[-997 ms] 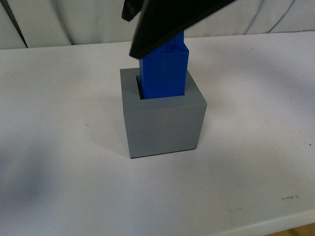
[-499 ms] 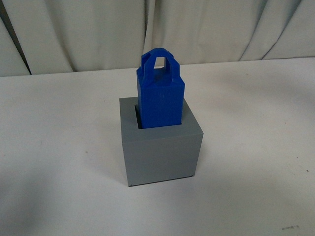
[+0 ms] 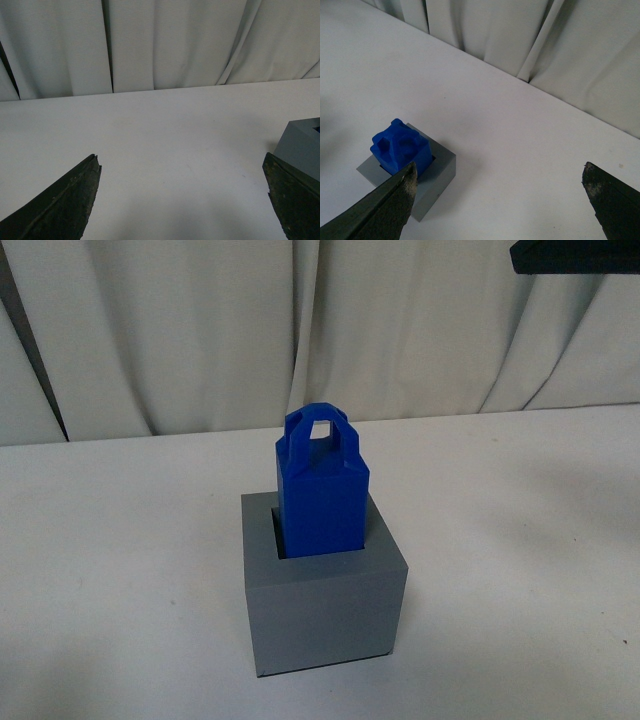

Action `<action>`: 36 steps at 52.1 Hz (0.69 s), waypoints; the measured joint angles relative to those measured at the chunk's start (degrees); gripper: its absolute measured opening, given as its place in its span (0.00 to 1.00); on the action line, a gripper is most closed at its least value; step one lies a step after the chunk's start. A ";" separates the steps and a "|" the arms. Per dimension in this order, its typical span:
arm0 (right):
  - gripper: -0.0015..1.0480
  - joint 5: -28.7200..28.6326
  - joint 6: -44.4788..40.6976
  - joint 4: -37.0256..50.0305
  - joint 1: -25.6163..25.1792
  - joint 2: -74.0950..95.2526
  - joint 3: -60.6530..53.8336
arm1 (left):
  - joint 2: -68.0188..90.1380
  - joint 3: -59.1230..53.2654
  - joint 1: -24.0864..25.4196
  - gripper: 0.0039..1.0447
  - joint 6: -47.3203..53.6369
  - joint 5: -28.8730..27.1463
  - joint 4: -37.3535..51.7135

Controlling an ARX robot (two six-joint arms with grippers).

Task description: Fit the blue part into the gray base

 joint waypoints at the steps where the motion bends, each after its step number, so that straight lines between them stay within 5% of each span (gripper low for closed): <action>1: 0.93 0.00 0.11 0.00 0.00 0.02 -0.07 | 0.00 0.00 0.00 0.94 0.00 0.00 0.00; 3: 0.91 3.43 1.97 2.73 0.79 -0.42 -1.31 | 0.00 0.00 0.00 0.94 0.00 -0.07 0.00; 8: 0.77 25.55 10.03 22.88 2.78 -3.91 -11.26 | 0.00 0.00 0.00 0.94 0.00 0.00 0.00; 13: 0.63 37.88 16.11 35.69 1.90 -7.72 -19.98 | 0.00 0.00 -0.02 0.94 0.00 -0.13 0.00; 36: 0.01 35.19 20.96 45.86 -3.52 -20.65 -41.77 | 0.00 0.00 0.00 0.94 0.00 -0.04 0.00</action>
